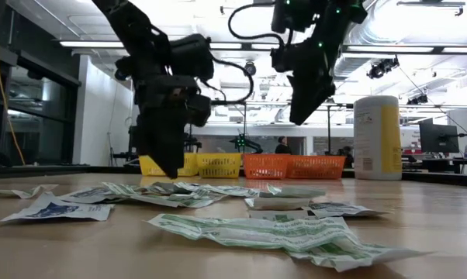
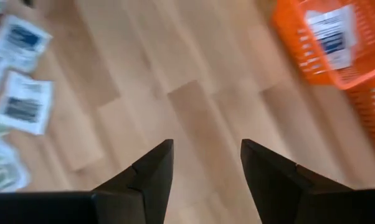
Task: Pick & Place First Aid Supplies
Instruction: Put the orange packet into the left yellow bin
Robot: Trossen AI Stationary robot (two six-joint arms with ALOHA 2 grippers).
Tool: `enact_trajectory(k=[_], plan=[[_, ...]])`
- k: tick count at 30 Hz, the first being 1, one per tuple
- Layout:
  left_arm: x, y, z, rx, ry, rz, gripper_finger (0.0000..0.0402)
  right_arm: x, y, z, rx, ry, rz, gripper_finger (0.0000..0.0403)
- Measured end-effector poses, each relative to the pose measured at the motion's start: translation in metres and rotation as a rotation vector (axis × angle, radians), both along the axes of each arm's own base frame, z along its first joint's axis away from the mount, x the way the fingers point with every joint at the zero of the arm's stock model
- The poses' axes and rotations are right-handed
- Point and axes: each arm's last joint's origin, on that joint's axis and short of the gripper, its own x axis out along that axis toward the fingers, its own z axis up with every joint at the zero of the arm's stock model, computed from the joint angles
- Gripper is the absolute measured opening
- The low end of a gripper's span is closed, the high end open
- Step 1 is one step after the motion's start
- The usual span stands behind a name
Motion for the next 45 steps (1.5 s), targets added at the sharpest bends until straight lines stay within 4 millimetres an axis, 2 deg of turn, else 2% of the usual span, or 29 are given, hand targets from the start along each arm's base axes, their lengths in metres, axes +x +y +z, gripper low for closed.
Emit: enact_trajectory(k=[5,8,11,15,16,20,24,29,35,45], plan=[[0.004,-0.001,-0.015,-0.048,0.020,-0.026,0.0165,0.005,0.025,0.000,0.075,-0.035,-0.001,0.0181],[0.004,-0.001,-0.021,-0.079,0.010,-0.040,0.0165,0.008,0.041,0.001,0.088,-0.060,0.002,0.0165],[0.002,-0.001,-0.025,-0.087,0.004,-0.054,0.0165,0.014,0.058,0.001,0.098,-0.137,0.013,0.0120],[-0.001,-0.002,-0.030,-0.103,-0.005,-0.065,0.0165,0.024,0.079,-0.007,0.137,-0.322,0.030,0.0025],[-0.001,-0.003,-0.030,-0.111,-0.008,-0.069,0.0165,0.027,0.082,-0.011,0.148,-0.385,0.031,0.0013],[-0.001,-0.003,-0.030,-0.113,-0.010,-0.078,0.0165,0.034,0.089,-0.038,0.215,-0.543,-0.074,0.0007],[-0.001,-0.003,-0.031,-0.116,-0.011,-0.084,0.0165,0.040,0.091,-0.071,0.267,-0.563,-0.130,0.0003],[-0.001,-0.004,-0.031,-0.125,-0.024,-0.102,0.0165,0.059,0.094,-0.092,0.280,-0.556,-0.091,0.0001],[-0.001,-0.004,-0.031,-0.128,-0.027,-0.104,0.0165,0.085,0.098,-0.102,0.261,-0.476,-0.006,0.0001],[-0.001,-0.004,-0.031,-0.129,-0.026,-0.103,0.0165,0.091,0.100,-0.099,0.240,-0.392,0.103,0.0000]])
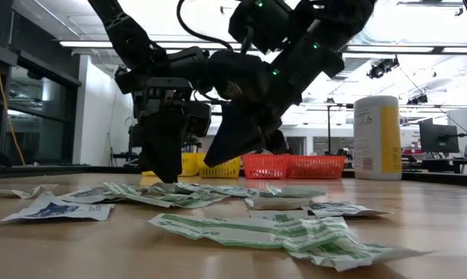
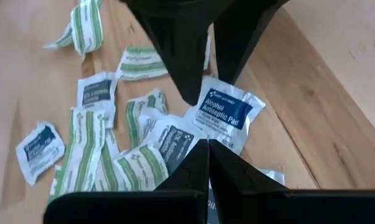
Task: Pick & Place First Aid Supplies
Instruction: Put the orange packet into the left yellow bin
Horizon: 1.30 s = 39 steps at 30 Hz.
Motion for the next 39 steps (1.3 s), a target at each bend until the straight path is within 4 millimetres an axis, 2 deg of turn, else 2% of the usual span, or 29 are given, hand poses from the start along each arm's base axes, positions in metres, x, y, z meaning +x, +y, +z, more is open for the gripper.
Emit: enact_trajectory(k=[9,17,21,27,39], plan=[[0.000,0.000,0.000,0.000,0.000,0.000,0.0165,0.001,0.004,-0.003,-0.106,-0.024,0.123,0.0000],[0.000,0.000,0.000,0.000,0.000,-0.001,0.0165,0.002,0.026,0.002,-0.429,-0.070,0.351,0.0000],[0.000,0.000,0.000,0.000,0.000,-0.001,0.0165,0.000,0.028,0.002,-0.565,-0.046,0.369,0.0000],[0.000,0.000,0.000,-0.002,0.000,-0.003,0.0165,-0.004,0.031,-0.002,-0.693,0.007,0.514,0.0000],[0.000,0.000,0.000,-0.003,-0.002,-0.004,0.0165,-0.002,0.028,-0.006,-0.762,0.012,0.561,0.0000]])
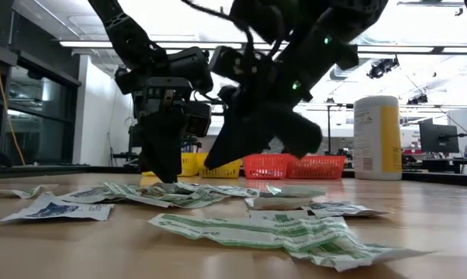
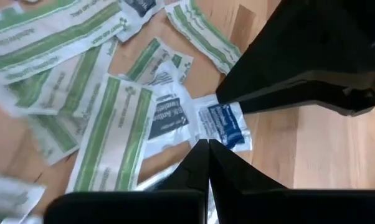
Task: Pick & Place First Aid Supplies
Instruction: Put the orange packet into the left yellow bin
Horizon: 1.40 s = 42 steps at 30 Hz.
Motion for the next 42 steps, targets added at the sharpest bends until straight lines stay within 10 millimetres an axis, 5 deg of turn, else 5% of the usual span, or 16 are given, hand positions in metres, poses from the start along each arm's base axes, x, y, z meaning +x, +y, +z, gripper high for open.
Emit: enact_trajectory(k=[22,42], plan=[[0.001,0.000,0.000,-0.013,-0.004,0.004,0.0165,0.008,-0.003,-0.026,0.096,-0.013,-0.090,0.0000],[0.002,-0.001,0.001,-0.035,-0.005,0.038,0.0165,0.010,-0.012,-0.027,0.143,-0.020,-0.157,0.0000]])
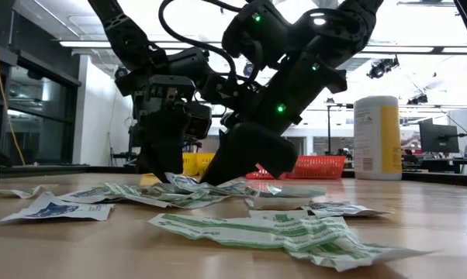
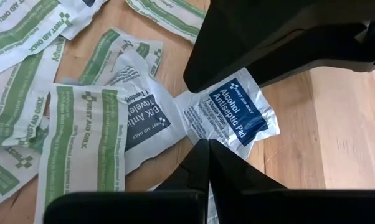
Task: Pick & Place First Aid Supplies
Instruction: Put the orange packet into the left yellow bin
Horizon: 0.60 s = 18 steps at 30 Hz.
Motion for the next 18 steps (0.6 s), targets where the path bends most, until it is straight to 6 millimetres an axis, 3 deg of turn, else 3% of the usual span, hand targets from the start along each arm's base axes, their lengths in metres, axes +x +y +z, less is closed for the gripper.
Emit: enact_trajectory(k=[5,13,18], plan=[[0.0000,0.0003,-0.0001,0.011,0.002,0.005,0.0139,-0.0001,0.0006,-0.0001,0.012,-0.001,-0.011,0.0000],[-0.0007,0.0016,-0.0013,0.055,0.017,0.027,0.0012,-0.0003,0.0008,-0.0002,0.031,-0.002,-0.029,0.0000],[-0.0007,0.0018,-0.0014,0.063,0.016,0.026,0.0008,-0.0012,0.0020,0.0019,0.044,-0.002,-0.035,0.0000]])
